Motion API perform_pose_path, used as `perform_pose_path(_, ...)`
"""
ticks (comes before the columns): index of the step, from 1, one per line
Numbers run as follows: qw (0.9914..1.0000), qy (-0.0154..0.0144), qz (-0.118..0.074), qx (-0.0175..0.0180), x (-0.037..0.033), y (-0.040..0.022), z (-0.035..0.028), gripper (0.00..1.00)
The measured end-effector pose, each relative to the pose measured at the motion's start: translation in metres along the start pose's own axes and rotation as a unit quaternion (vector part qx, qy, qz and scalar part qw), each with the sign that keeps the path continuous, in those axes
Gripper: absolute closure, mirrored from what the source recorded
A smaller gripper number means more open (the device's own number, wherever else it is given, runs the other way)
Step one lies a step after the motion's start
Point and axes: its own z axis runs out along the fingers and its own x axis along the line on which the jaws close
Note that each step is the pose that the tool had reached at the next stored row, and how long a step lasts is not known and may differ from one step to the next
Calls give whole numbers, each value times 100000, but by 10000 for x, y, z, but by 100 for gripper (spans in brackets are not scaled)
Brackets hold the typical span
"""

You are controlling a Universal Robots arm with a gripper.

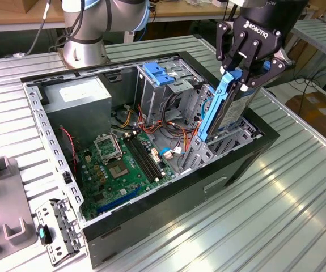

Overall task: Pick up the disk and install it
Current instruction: 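Insert the disk into the insertion slot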

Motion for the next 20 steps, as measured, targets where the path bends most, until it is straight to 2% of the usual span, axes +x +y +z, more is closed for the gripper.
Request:
perform_pose_path(8,100000,7,-4,-41,-3,1,64,63)
perform_pose_path(15,100000,7,-13,-264,-8,2,173,63)
perform_pose_path(20,99999,3,-19,-420,-13,4,304,63)
